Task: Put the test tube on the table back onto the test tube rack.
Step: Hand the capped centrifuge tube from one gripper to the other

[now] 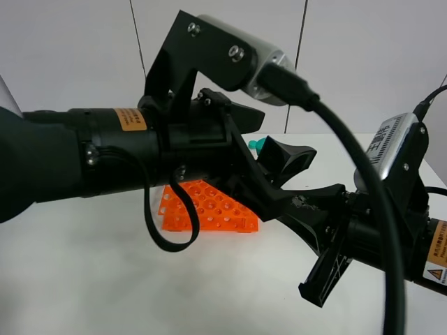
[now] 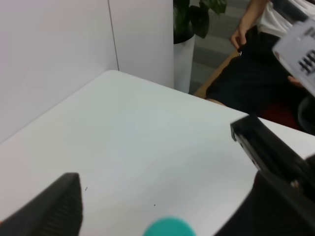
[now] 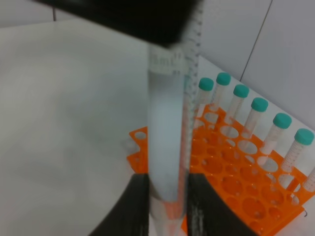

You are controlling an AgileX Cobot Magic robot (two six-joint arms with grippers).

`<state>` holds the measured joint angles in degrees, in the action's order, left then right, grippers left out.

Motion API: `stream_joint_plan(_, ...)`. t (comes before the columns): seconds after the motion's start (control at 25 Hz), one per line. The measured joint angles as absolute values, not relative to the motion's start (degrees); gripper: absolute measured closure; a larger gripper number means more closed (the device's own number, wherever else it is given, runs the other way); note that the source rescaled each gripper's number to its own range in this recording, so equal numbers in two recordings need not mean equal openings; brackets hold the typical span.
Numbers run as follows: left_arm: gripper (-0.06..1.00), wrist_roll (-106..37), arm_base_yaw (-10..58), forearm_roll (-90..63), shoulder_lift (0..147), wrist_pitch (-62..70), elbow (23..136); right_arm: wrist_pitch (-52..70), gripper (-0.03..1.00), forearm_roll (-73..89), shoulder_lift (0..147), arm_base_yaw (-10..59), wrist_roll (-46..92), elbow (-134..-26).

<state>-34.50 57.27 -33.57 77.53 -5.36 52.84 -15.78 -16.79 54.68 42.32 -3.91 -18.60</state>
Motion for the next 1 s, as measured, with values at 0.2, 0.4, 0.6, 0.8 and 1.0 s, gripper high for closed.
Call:
stream_joint_plan(0.2, 0.50, -34.38, 57.27, -33.57, 79.40, -5.17, 53.92, -16.98, 0.97, -16.79, 54.68, 42.32, -3.91, -18.60)
stream_joint_plan(0.4, 0.71, -34.38, 57.27, -33.57, 79.52, -4.69, 53.92, -17.38, 0.97, -16.79, 54.68, 42.32, -3.91, -18.60)
stream_joint_plan(0.6, 0.87, -34.38, 57.21, -33.57, 79.52, -4.52, 53.92, -17.38, 0.97, -16.79, 54.68, 42.32, -3.87, -18.60)
stream_joint_plan(0.8, 0.94, -33.84, 57.29, -33.67, 79.52, -4.41, 53.92, -17.60, 0.97, -17.12, 54.74, 42.32, -4.31, -18.60)
stream_joint_plan(1.0, 0.94, -33.84, 57.29, -33.80, 79.52, -5.37, 54.15, -18.93, 0.97, -17.18, 54.74, 42.32, -5.68, -18.60)
